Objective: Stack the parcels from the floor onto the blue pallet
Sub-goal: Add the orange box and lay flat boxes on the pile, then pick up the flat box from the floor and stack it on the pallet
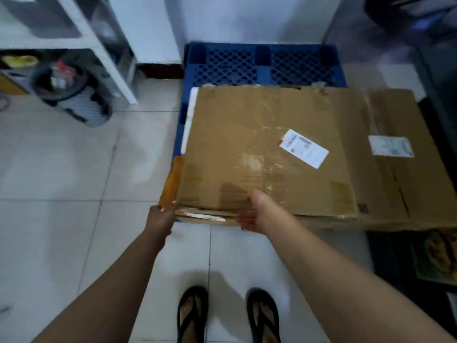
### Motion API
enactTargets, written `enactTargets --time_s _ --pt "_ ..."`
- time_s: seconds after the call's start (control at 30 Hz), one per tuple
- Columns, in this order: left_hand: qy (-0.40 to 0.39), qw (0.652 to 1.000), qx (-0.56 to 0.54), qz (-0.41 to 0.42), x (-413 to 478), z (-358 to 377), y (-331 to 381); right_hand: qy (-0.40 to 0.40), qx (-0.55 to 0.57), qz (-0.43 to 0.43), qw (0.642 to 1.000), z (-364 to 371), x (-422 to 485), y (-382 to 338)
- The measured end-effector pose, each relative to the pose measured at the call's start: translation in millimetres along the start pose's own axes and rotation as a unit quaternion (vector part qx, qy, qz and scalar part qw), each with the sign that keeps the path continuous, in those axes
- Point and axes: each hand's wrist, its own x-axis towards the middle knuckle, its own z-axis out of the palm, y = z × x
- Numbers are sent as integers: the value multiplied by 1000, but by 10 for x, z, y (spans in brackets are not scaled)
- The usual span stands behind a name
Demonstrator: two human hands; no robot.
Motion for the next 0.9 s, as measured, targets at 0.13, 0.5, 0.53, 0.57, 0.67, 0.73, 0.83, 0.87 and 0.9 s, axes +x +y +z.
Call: enactTargets --time_s 0.13,0.5,0.53,0.57,0.67,0.73,0.83,0.87,0.9 --pt "30 990 109 90 -180 -492 -8 -47 -159 -34 986 568 -216 -58" --pt "156 980 67 -109 -1645 -2002 -2327 -163 -619 -257 724 2307 -869 1579" --pt "174 974 46 -141 -1844 -2109 -2651 -182 -652 -256 690 2400 -961 1851" --pt "194 966 27 -170 -2047 -2210 -2965 -200 -685 -255 653 2492 -1060 2134" --pt "242 940 -35 -237 -2643 -2484 -3826 -243 -763 -278 530 2735 -1328 3002" --pt "266 924 -79 -263 -3044 -2639 -4341 -268 -797 -293 455 2861 -1515 3617" --pt "316 893 -127 -295 -3647 -2769 -5098 -308 -819 -297 382 2952 -1803 4575" --pt "329 881 -144 -307 -3836 -2769 -5359 -317 -826 -297 360 2953 -1879 4897" --pt "339 870 -163 -318 -4003 -2748 -5624 -324 -833 -297 335 2946 -1929 5207"
